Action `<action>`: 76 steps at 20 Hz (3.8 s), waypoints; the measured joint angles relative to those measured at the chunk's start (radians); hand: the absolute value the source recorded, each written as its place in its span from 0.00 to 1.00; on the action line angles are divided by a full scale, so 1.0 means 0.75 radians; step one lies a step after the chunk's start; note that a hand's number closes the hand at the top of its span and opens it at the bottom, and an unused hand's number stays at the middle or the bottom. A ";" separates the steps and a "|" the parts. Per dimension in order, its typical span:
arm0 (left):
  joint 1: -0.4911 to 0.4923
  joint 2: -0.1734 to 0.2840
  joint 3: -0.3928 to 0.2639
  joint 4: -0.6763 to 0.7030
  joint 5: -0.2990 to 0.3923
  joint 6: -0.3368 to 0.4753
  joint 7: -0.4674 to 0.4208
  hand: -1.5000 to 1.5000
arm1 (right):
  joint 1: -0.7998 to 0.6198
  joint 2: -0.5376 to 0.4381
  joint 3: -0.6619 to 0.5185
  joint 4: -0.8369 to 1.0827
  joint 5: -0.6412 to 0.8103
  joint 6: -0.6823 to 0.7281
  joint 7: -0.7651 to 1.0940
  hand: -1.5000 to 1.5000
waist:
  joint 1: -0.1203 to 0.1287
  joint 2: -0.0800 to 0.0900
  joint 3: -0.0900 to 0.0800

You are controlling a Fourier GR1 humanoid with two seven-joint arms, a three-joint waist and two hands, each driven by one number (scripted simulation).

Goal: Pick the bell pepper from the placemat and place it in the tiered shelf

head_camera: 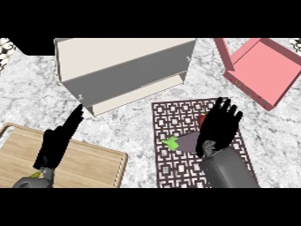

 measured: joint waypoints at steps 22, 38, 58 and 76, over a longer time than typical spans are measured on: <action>0.032 -0.034 0.041 -0.055 -0.035 -0.041 0.035 0.50 | -0.052 -0.007 0.068 0.070 0.025 -0.067 -0.217 1.00 | -0.004 -0.003 -0.003; 0.053 -0.038 0.058 -0.042 -0.048 -0.056 0.017 0.50 | -0.031 -0.130 0.031 -0.843 -0.333 0.361 -0.533 1.00 | -0.018 0.007 0.008; -0.009 -0.066 0.072 -0.023 -0.080 -0.079 0.030 0.50 | -0.979 -0.044 -0.434 -0.145 -0.390 0.101 -0.523 1.00 | 0.022 0.021 0.008; -0.005 -0.090 0.057 -0.046 -0.105 -0.095 0.024 0.50 | -1.452 -0.024 -0.577 1.020 -0.377 -0.278 -0.914 1.00 | 0.067 0.038 0.007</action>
